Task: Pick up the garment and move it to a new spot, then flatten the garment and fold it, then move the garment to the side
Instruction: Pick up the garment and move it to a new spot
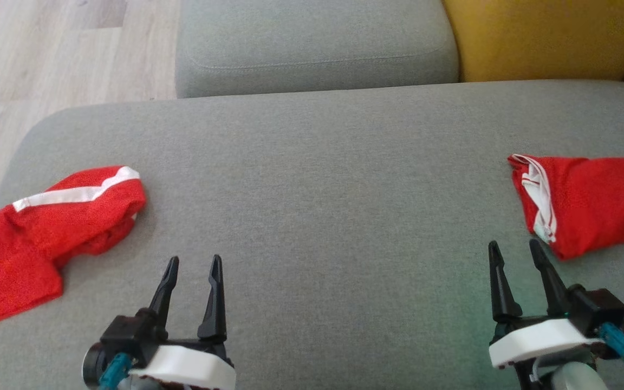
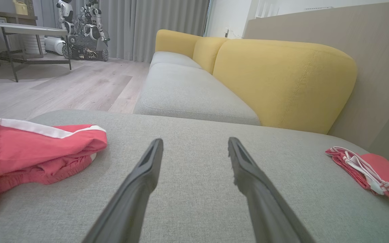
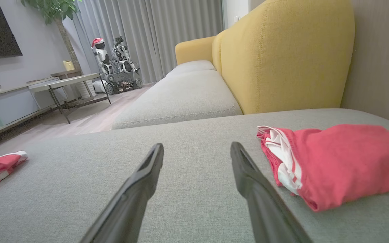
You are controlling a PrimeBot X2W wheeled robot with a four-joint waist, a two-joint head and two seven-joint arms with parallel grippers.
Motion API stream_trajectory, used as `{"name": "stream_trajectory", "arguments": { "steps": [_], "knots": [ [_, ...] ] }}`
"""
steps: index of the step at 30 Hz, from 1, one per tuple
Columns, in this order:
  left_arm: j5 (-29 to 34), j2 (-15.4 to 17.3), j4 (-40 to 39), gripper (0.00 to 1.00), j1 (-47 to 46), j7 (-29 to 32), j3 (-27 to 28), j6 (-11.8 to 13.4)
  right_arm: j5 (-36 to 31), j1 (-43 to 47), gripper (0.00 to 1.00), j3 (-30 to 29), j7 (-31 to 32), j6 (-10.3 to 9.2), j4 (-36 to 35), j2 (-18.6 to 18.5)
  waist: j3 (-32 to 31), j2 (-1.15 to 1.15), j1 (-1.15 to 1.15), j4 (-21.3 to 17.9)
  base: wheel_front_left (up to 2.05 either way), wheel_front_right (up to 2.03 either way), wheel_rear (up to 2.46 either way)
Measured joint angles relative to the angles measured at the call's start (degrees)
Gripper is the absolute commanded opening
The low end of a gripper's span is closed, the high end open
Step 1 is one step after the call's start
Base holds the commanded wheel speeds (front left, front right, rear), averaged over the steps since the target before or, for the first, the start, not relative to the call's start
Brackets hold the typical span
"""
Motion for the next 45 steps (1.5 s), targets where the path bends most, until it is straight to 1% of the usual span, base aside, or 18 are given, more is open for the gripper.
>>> {"name": "stream_trajectory", "arguments": {
  "steps": [4,8,10,14,18,23,27,32,35,41,43,45],
  "knots": [
    [0.2,0.0,0.0,1.00,-0.1,0.0,0.0,-0.5,1.1,0.0,1.00,0.6,0.0,-0.01,0.2,0.0,-0.1,0.00,0.00,1.5,0.00,0.00,0.00],
    [0.2,0.0,-0.1,1.00,-0.2,0.0,0.7,-0.5,1.0,-0.1,1.00,3.7,0.0,-0.01,0.6,0.0,-0.1,0.00,0.00,3.9,0.00,0.00,0.00],
    [0.2,0.0,-0.2,1.00,-0.3,0.0,1.4,-0.5,1.1,-0.2,1.00,4.2,0.0,-0.01,0.6,0.1,-0.1,0.00,0.00,5.3,0.00,0.00,0.00],
    [0.2,0.0,-0.4,1.00,-0.6,0.0,2.3,-0.5,1.3,-0.3,1.00,5.1,0.0,0.00,0.9,0.0,-0.3,0.00,0.00,8.9,0.00,0.00,0.00],
    [0.9,0.0,-0.6,1.00,-0.6,0.0,4.7,-0.5,2.2,-0.3,1.00,6.4,0.0,-0.01,1.0,0.1,-0.4,0.00,0.00,13.0,0.00,0.00,0.00],
    [1.3,0.0,-0.7,1.00,-0.6,0.0,6.1,-1.5,3.1,-0.3,1.00,7.2,0.0,-0.01,1.0,0.1,-0.8,0.00,0.00,18.1,0.00,0.00,0.00],
    [1.4,0.0,-0.8,1.00,-0.1,0.0,7.3,-1.5,4.0,-0.2,1.00,7.6,0.0,-0.01,1.0,0.1,-1.2,0.00,0.00,21.9,0.00,0.00,0.00],
    [2.1,0.0,-0.3,1.00,0.6,0.0,7.2,-0.9,4.6,0.0,1.00,7.7,0.0,-0.01,1.0,0.1,-1.6,0.00,0.00,25.6,0.00,0.00,0.00],
    [2.1,0.0,-0.3,1.00,1.0,0.0,7.2,-0.7,4.7,0.0,1.00,8.2,0.0,-0.01,1.0,0.1,-1.6,0.00,0.00,26.9,0.00,0.00,0.00],
    [2.4,0.0,-0.1,1.00,0.9,0.0,7.6,-0.5,4.7,0.0,1.00,8.7,0.0,0.00,1.8,0.1,-1.3,0.00,0.00,27.1,0.00,0.00,0.00],
    [2.0,0.0,2.4,1.00,0.6,0.0,8.5,0.0,4.7,0.0,1.00,8.5,0.0,-0.01,1.9,0.1,-1.4,0.00,0.00,27.0,0.00,0.00,0.00],
    [1.3,0.0,5.4,1.00,0.0,0.0,9.6,0.0,5.1,0.0,1.00,8.3,0.0,0.00,1.9,0.1,-1.5,0.00,0.00,26.8,0.00,0.00,0.00]
  ]
}}
